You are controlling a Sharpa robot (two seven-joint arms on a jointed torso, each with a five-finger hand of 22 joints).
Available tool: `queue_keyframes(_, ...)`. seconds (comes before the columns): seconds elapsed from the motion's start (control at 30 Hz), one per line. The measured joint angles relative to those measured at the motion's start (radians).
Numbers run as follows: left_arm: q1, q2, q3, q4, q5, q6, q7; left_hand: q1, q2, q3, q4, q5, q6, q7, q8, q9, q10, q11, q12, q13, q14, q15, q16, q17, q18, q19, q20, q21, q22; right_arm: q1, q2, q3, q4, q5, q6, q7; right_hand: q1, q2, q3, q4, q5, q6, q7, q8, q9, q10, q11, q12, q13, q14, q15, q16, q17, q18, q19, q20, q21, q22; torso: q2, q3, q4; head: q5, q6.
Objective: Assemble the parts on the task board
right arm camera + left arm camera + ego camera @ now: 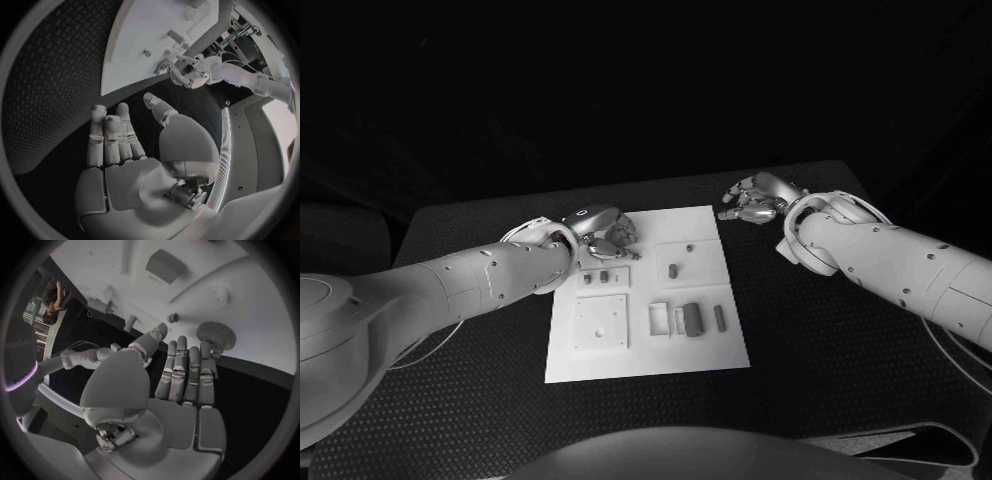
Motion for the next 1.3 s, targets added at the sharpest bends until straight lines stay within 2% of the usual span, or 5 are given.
queue_keyframes(0.2,0.025,-0.028,0.0,0.053,0.007,0.008,-0.009,-0.008,-0.008,-0.008,-0.002,0.0,-0.006,0.006,-0.003,-0.002,-0.011,0.004,0.0,-0.004,0.0,0.0,0.004,-0.006,0.0,0.0,0.0,0.0,0.0,0.0,-0.005,0.0,-0.002,0.0,0.0,0.0,0.0,0.0,0.0,0.0,0.0,0.0,0.0,0.0,-0.001,0.0,0.0,0.0,0.0,0.0,0.0,0.0,0.0,0.0,0.0,0.0,0.0,0.0,-0.001,-0.0001,0.0006,0.001,0.0)
queue_keyframes(0.43,0.096,-0.07,0.001,0.122,-0.008,0.048,-0.038,-0.026,0.01,-0.011,0.001,0.0,-0.024,0.008,-0.007,-0.006,-0.046,0.013,0.0,-0.017,0.044,-0.003,0.007,-0.022,0.0,0.046,-0.002,0.0,0.0,0.0,-0.007,0.0,-0.005,0.0,0.0,0.0,0.0,0.0,0.003,0.003,0.0,0.0,0.0,0.0,-0.001,0.0,0.0,0.0,0.0,0.0,0.0,0.0,0.0,0.0,0.0,0.0,0.0,0.0,-0.001,0.0004,0.0014,0.002,0.0)
queue_keyframes(0.6,0.146,-0.08,0.0,0.176,-0.082,0.108,-0.115,-0.044,0.032,0.003,0.002,0.0,-0.024,0.008,-0.007,-0.007,-0.053,0.017,0.0,-0.035,0.305,-0.103,0.003,-0.036,0.03,0.278,-0.059,0.013,-0.041,0.0,-0.009,0.0,-0.006,0.0,0.0,0.0,0.0,0.0,0.003,0.003,0.0,0.0,0.0,0.0,-0.001,0.0,0.0,0.0,0.0,0.0,0.0,0.0,0.0,0.0,0.002,0.002,0.0,0.0,-0.001,0.0017,0.0013,0.002,0.001)
queue_keyframes(0.7,0.17,-0.063,0.0,0.2,-0.167,0.171,-0.201,-0.049,0.039,0.005,0.002,0.0,-0.019,0.013,-0.006,-0.007,-0.041,0.011,0.005,-0.037,0.403,-0.13,0.016,-0.012,0.031,0.377,-0.087,0.034,-0.047,0.0,-0.01,0.0,-0.008,0.0,0.001,0.0,0.0,0.0,0.003,0.003,0.0,0.0,0.0,0.0,-0.001,0.0,0.0,0.0,0.0,0.0,0.0,0.0,0.0,0.0,0.002,0.002,0.0,0.0,0.0,0.0018,0.0006,0.002,0.001)
queue_keyframes(1.3,0.179,0.083,-0.004,0.201,-0.513,0.365,-0.574,-0.113,-0.034,-0.023,0.02,0.0,0.0,0.011,0.008,-0.013,0.042,-0.034,0.078,0.051,0.496,-0.182,0.144,0.14,-0.016,0.505,-0.164,0.145,0.0,0.0,-0.003,0.0,-0.011,0.0,0.003,-0.001,0.0,0.0,0.003,0.003,0.0,0.0,0.0,0.0,-0.001,0.0,0.0,0.0,0.0,-0.002,-0.002,0.0,0.0,0.0,0.001,0.002,0.0,0.0,0.002,0.0041,-0.0035,-0.006,-0.003)
